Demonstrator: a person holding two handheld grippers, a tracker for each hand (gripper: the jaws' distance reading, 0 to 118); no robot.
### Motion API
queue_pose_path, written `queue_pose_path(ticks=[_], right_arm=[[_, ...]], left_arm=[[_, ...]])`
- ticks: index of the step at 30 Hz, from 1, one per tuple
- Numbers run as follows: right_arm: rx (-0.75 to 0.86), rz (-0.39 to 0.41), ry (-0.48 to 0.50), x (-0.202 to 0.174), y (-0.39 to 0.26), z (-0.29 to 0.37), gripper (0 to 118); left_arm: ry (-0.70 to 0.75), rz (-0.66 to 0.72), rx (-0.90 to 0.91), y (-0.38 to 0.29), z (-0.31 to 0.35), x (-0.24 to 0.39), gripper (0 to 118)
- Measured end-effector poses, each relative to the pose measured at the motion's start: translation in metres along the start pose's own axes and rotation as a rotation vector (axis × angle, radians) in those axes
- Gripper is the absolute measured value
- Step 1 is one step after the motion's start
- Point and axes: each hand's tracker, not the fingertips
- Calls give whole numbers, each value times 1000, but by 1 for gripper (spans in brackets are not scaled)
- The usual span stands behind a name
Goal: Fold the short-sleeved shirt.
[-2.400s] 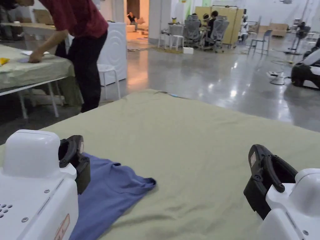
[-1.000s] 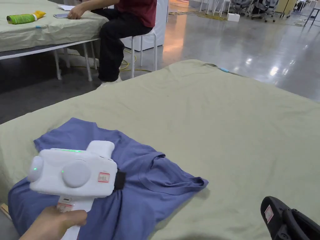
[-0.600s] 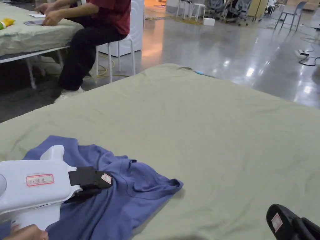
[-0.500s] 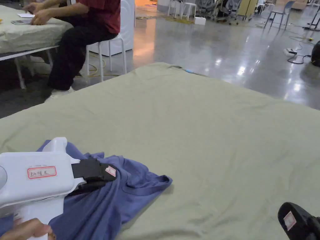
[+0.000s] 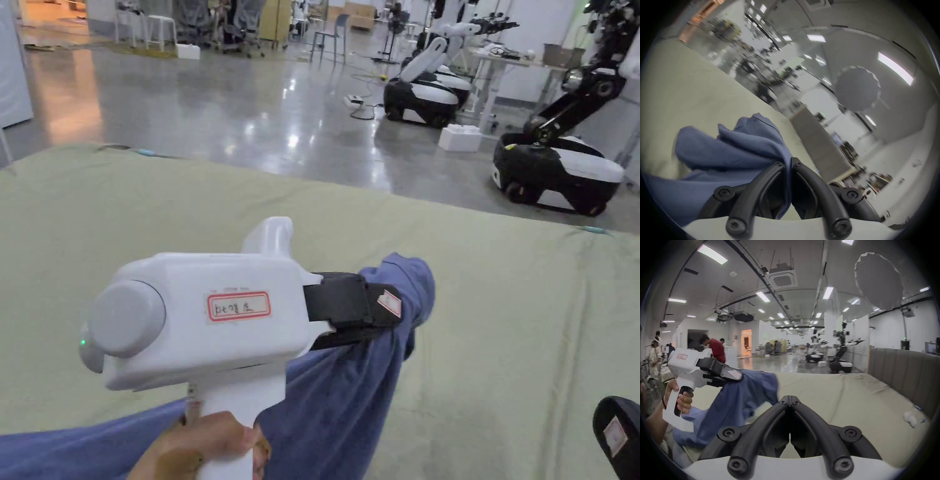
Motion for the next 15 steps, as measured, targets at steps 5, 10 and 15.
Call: queue_pose_path(ticks=[5, 10, 15], right_arm=[[9, -56, -127, 47, -4, 37, 2], [-45, -116, -210, 70, -23, 51, 2], [-99, -152, -215, 75, -36, 51, 2]], left_arm=[[-194, -43, -176, -52, -77, 46, 6], [158, -186, -552, -154, -150, 20, 6], [213, -222, -572, -212, -160, -13, 5]])
